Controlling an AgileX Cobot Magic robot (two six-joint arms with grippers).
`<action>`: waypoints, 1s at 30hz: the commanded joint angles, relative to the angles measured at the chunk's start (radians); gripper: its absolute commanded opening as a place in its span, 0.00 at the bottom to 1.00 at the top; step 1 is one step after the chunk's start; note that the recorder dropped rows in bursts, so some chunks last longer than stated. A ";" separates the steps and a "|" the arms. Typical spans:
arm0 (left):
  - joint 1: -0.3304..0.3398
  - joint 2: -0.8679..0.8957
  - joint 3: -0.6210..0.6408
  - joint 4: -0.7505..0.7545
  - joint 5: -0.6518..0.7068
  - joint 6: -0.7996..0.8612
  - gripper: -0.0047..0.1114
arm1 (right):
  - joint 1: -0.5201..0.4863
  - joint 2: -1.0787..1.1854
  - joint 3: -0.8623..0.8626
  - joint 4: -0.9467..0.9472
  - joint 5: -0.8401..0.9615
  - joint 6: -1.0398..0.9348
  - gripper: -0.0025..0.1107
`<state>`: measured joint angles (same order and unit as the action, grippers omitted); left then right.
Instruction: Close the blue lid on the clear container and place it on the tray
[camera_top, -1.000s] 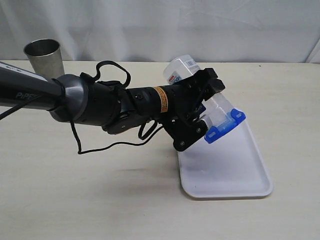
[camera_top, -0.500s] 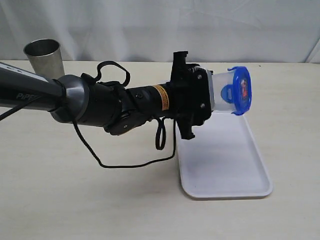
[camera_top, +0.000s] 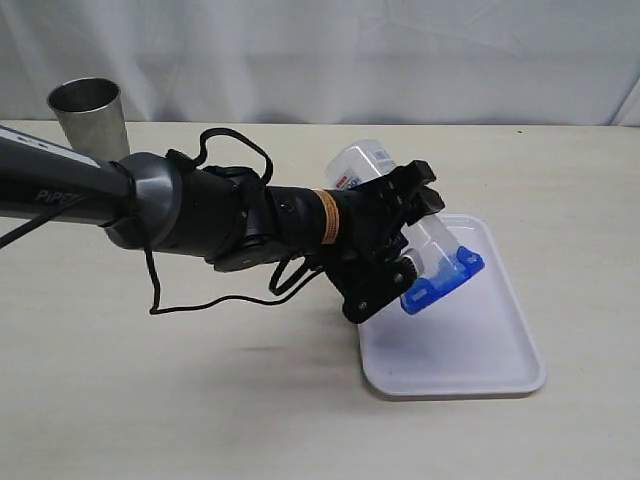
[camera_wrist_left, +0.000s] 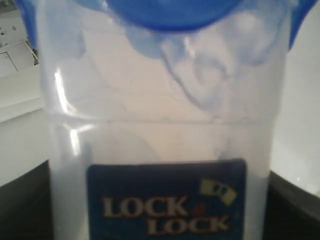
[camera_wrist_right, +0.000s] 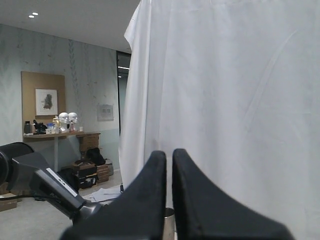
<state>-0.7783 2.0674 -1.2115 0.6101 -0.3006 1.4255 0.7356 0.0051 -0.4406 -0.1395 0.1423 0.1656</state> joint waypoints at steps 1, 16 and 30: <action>0.001 -0.011 -0.001 -0.111 -0.098 0.059 0.04 | -0.003 -0.005 0.005 0.001 0.004 0.002 0.06; 0.135 -0.019 -0.008 0.318 -0.430 -1.837 0.04 | -0.003 -0.005 0.005 0.001 0.012 0.002 0.06; 0.108 0.153 -0.046 0.149 -0.920 -1.987 0.04 | -0.003 -0.005 0.005 0.019 0.030 0.002 0.06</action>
<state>-0.6529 2.1517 -1.2347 0.8824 -1.1360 -0.5946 0.7356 0.0051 -0.4406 -0.1244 0.1585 0.1656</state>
